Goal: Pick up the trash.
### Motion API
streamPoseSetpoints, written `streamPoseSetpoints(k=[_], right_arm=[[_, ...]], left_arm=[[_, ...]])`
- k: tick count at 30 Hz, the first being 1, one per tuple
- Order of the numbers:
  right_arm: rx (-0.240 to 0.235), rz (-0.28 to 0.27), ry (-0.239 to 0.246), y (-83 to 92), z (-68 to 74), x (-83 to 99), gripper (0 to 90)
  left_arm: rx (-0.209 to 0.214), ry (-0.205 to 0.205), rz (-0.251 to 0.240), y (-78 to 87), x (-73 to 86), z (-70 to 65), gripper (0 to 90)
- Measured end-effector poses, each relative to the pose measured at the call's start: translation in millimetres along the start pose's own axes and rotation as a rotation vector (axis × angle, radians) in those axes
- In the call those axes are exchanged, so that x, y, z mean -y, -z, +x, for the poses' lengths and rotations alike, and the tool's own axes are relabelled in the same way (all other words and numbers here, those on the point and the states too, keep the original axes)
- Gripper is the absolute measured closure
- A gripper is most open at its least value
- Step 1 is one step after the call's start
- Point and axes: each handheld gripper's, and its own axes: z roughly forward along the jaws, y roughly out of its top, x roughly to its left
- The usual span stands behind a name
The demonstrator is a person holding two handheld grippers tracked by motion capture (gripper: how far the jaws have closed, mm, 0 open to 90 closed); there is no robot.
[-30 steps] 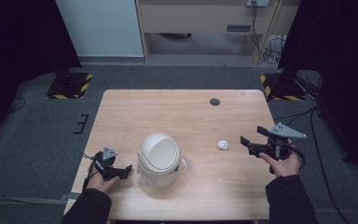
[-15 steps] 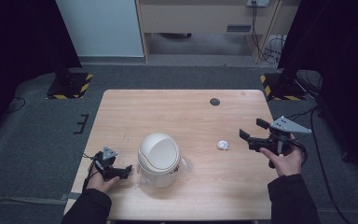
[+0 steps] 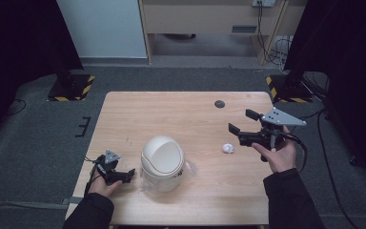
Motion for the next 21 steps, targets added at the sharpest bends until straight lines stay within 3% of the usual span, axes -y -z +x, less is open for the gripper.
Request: streamPoseSetpoints(k=[19, 21], right_arm=[[-0.093, -0.015, 0.041, -29.9, 33.4, -35.5, 15.1], [-0.113, -0.022, 0.026, -33.8, 36.5, -37.0, 15.4]], left_arm=[[0.000, 0.000, 0.000, 0.0, 0.0, 0.0, 0.0], [0.000, 0.000, 0.000, 0.0, 0.0, 0.0, 0.0]])
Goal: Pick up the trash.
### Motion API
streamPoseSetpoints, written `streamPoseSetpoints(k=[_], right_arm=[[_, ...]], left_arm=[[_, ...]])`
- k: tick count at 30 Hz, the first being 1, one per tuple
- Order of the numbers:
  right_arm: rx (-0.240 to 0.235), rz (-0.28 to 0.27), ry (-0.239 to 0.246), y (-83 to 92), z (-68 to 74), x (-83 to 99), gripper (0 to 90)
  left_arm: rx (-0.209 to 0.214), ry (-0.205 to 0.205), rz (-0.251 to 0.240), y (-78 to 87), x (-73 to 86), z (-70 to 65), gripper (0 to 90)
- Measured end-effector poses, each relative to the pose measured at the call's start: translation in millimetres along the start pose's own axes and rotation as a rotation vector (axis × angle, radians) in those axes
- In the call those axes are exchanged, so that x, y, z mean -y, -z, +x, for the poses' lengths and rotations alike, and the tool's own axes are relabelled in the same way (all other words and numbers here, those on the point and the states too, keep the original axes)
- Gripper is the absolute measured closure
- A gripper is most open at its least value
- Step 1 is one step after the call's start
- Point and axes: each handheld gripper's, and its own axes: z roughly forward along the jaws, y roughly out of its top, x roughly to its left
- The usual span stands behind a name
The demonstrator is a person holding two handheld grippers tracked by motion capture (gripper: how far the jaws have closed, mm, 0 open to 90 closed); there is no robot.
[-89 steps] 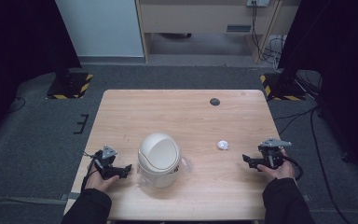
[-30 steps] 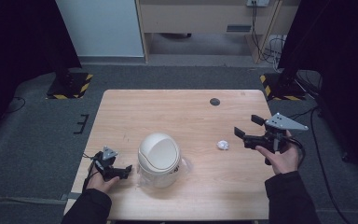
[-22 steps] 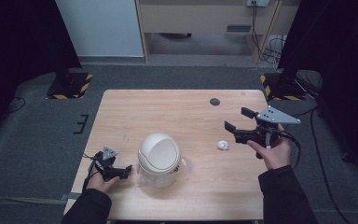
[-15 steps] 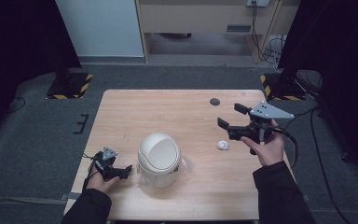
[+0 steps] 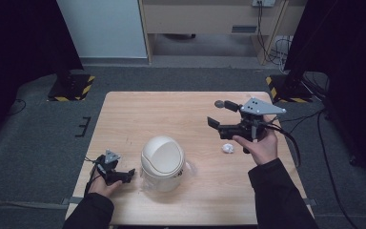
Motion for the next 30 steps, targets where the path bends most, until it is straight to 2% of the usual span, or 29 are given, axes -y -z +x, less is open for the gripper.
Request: streamPoseSetpoints(k=[9, 14, 23, 30], right_arm=[[-0.064, -0.003, -0.026, -19.7, 15.7, 4.1, 16.2], [-0.095, 0.048, -0.007, -36.0, 28.0, 17.4, 18.5], [-0.146, 0.104, -0.005, -50.6, 43.2, 36.6, 19.2], [-0.193, 0.168, -0.006, -63.9, 58.0, 60.0, 19.6]], left_arm=[[0.000, 0.000, 0.000, 0.0, 0.0, 0.0, 0.0], [0.000, 0.000, 0.000, 0.0, 0.0, 0.0, 0.0], [0.000, 0.000, 0.000, 0.0, 0.0, 0.0, 0.0], [0.000, 0.000, 0.000, 0.0, 0.0, 0.0, 0.0]])
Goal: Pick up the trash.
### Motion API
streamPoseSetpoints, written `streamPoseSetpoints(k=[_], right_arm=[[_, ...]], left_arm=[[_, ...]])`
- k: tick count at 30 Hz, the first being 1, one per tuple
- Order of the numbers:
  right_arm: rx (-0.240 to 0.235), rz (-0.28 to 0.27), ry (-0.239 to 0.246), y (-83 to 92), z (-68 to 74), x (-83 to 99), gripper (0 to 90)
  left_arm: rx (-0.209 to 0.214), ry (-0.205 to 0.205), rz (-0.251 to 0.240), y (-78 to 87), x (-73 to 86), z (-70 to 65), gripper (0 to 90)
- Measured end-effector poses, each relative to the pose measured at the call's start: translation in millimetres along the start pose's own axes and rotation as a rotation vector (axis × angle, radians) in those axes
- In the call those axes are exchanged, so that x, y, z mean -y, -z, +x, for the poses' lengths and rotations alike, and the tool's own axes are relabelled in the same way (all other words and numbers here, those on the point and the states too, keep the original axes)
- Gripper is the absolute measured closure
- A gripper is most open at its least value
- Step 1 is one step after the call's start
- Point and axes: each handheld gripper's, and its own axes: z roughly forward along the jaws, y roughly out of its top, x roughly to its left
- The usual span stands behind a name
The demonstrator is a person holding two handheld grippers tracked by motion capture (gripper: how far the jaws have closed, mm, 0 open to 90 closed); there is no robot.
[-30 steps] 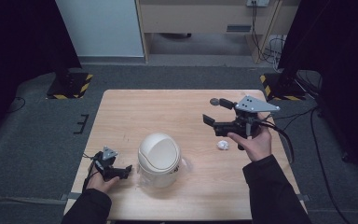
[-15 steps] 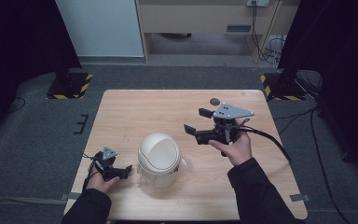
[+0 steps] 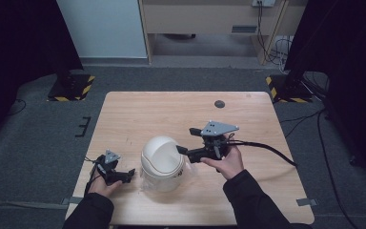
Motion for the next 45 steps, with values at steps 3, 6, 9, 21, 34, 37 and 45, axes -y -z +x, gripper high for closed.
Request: streamPoseSetpoints(k=[3, 6, 9, 21, 34, 37, 45], right_arm=[[-0.013, 0.017, -0.002, -5.4, 2.9, 4.4, 19.6], [-0.020, 0.030, -0.002, -9.8, 4.7, 8.0, 19.8], [-0.017, 0.043, 0.003, -12.0, 5.6, 10.2, 20.2], [-0.013, 0.095, 0.012, -25.3, 6.9, 20.4, 20.8], [-0.008, 0.145, -0.006, -40.0, 4.1, 29.0, 22.5], [-0.006, 0.149, -0.010, -42.8, 4.0, 30.4, 23.0], [-0.001, 0.133, -0.003, -40.1, 4.4, 28.8, 24.5]], left_arm=[[0.000, 0.000, 0.000, 0.0, 0.0, 0.0, 0.0], [0.000, 0.000, 0.000, 0.0, 0.0, 0.0, 0.0], [0.000, 0.000, 0.000, 0.0, 0.0, 0.0, 0.0], [0.000, 0.000, 0.000, 0.0, 0.0, 0.0, 0.0], [0.000, 0.000, 0.000, 0.0, 0.0, 0.0, 0.0], [0.000, 0.000, 0.000, 0.0, 0.0, 0.0, 0.0], [0.000, 0.000, 0.000, 0.0, 0.0, 0.0, 0.0]])
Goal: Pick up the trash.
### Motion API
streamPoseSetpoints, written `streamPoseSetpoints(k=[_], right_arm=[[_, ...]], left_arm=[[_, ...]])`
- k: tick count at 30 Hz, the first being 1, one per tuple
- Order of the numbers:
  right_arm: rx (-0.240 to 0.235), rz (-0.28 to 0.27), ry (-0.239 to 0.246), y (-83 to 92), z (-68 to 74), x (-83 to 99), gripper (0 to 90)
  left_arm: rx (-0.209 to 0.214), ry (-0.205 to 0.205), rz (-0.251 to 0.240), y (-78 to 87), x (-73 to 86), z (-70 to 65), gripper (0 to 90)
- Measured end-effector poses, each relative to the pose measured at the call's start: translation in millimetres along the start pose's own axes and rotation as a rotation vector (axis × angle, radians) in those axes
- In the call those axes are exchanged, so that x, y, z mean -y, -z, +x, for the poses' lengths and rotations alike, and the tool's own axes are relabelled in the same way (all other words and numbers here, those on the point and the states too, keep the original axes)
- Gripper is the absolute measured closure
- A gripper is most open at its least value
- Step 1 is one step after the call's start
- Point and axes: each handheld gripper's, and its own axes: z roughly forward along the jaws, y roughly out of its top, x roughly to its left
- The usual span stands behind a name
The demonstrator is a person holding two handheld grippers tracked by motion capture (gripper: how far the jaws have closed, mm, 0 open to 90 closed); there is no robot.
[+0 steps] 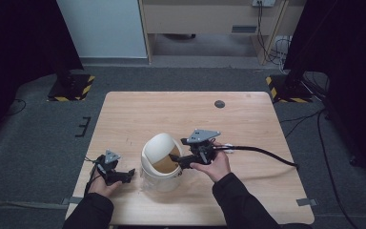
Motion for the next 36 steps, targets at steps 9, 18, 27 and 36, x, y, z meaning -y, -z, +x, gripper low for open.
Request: streamPoseSetpoints(k=[9, 18, 27, 36], right_arm=[[-0.009, -0.045, 0.017, 27.3, -0.3, -8.6, 23.9], [0.063, -0.128, 0.000, 74.7, -20.1, -8.8, 22.0], [0.174, -0.173, -0.060, 112.1, -53.6, 13.9, 20.9], [0.287, -0.105, -0.101, 121.8, -83.7, 47.2, 21.1]], left_arm=[[-0.001, 0.000, 0.000, 0.0, 0.0, -0.1, 0.0], [-0.001, 0.001, 0.000, 0.1, 0.0, -0.3, 0.0], [-0.001, 0.000, 0.000, 0.1, 0.0, -0.3, 0.0], [-0.001, 0.000, 0.001, 0.1, 0.0, -0.4, 0.0]])
